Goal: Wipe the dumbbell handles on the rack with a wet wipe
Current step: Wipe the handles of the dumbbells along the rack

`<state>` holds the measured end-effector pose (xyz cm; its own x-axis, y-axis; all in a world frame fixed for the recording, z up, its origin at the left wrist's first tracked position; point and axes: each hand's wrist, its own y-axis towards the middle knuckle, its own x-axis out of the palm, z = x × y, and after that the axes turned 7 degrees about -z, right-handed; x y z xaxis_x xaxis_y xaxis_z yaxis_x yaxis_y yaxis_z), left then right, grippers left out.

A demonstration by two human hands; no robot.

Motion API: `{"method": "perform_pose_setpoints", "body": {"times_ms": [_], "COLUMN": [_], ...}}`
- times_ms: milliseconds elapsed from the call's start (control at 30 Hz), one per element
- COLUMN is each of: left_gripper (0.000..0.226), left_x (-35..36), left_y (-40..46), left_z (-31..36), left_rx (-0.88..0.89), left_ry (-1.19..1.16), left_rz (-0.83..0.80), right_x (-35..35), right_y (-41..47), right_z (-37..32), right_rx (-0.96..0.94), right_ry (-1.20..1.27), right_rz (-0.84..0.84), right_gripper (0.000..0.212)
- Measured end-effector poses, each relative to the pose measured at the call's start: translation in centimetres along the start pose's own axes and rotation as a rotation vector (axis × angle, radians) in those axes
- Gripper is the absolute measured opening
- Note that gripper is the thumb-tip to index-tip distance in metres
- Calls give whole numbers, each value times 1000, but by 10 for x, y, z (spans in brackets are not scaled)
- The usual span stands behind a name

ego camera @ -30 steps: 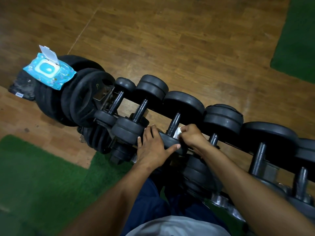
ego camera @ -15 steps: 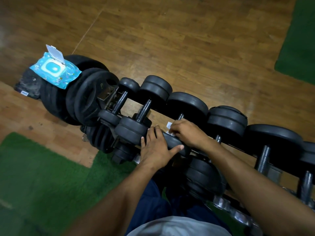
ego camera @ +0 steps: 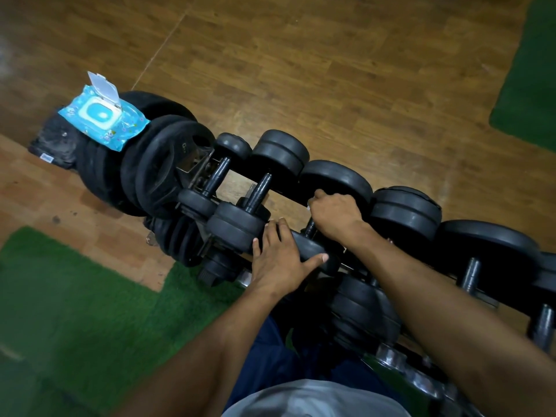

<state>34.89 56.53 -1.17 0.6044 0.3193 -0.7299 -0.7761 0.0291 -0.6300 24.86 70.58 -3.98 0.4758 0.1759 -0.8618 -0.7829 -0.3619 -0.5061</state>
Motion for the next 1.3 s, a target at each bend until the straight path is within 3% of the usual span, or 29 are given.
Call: {"method": "perform_pose_setpoints", "body": {"times_ms": [100,233,400,567,733,867,1000,1100,1200,1300], "left_gripper": [128,129,128,127,127,126,127,127,127,127], "left_x": [0,1,1,2,3,2,0,1,1,1], "left_y": [0,1,0,1,1,0,0,0,0,0], "left_z": [1,1,0,-1,-3,-3,-2,-1,-2,-2], "left_rx": [1,2,5,14,29,32,23,18,21,22], "left_ry": [-5,-20,-10,-17,-16,-13,-8,-5,-8,-17], "left_rz": [2,4,6,11,22,19,-1,-1,2,9], "right_x": [6,4,10,41,78,82,73,75,81,75], "right_y": [6,13,-2,-35,-39,-33,-21,-17,-24,-25], "right_z": [-6,-5,9,32,25,9,8,7,7,9], "right_rx": [-157,-253,-238,-60,174,250,423,512,410,361], "right_ry": [-6,278,588,912,1508,1827,2047,2085,1866,1760], "right_rz": [-107,-315,-201,-133,-264,-321,-191,-152,-266,-256], "right_gripper": [26,26,18,22,19,20,30,25,19,16]}}
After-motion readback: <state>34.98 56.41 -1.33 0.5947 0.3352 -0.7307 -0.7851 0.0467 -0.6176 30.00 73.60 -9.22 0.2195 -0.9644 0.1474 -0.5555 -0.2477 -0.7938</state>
